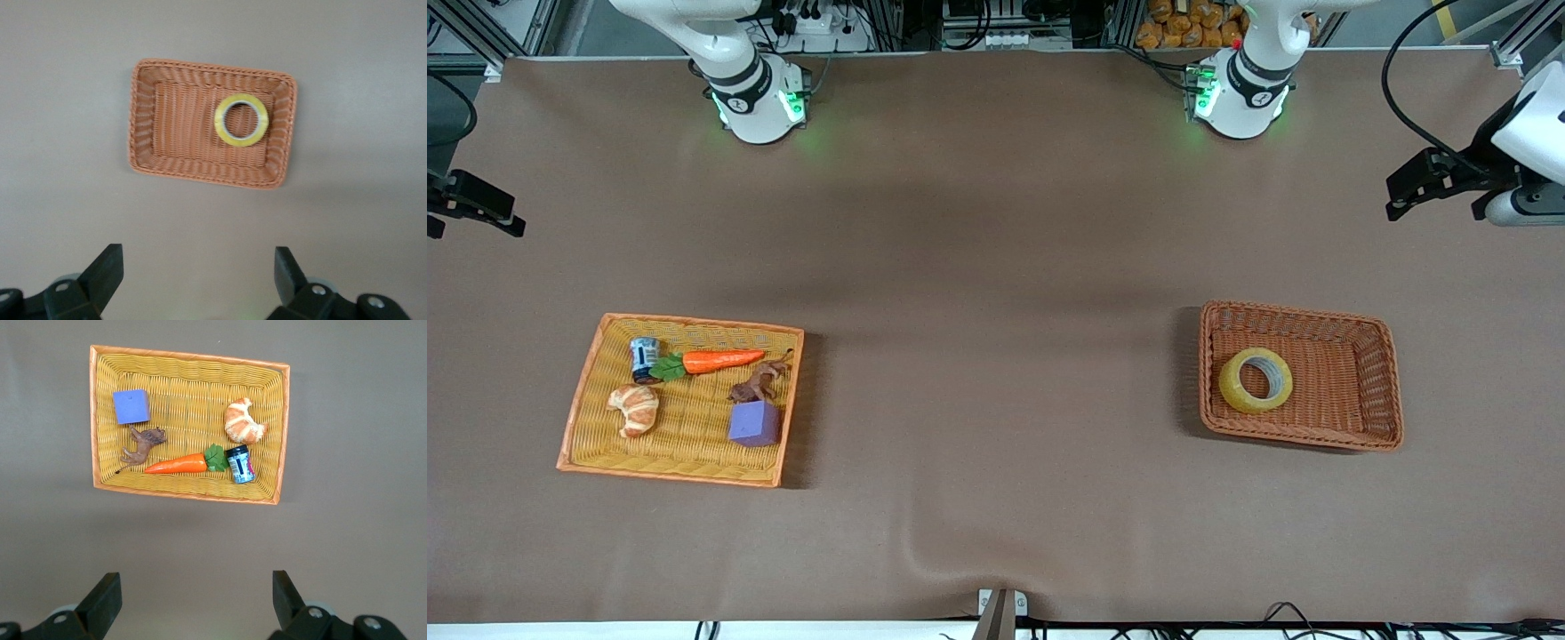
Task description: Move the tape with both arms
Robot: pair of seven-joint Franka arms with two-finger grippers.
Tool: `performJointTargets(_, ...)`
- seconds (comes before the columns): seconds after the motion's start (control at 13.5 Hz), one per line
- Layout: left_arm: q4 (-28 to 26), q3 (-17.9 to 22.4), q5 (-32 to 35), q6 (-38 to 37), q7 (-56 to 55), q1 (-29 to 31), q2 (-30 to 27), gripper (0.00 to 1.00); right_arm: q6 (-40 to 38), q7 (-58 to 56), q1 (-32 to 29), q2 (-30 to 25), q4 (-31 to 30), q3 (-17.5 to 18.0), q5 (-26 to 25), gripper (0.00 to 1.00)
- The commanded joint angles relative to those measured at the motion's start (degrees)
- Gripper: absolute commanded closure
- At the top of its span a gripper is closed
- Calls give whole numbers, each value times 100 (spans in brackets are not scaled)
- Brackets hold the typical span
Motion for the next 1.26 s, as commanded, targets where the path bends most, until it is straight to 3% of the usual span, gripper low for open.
performJointTargets(0.0,117,51,163,-16,-54,-140,40,0,-3,-41,-83,17,73,74,-60,0)
performJointTargets(1.19,108,270,-400,-157,34,-157,31,0,-47,-32,-83,52,100,74,-16,0)
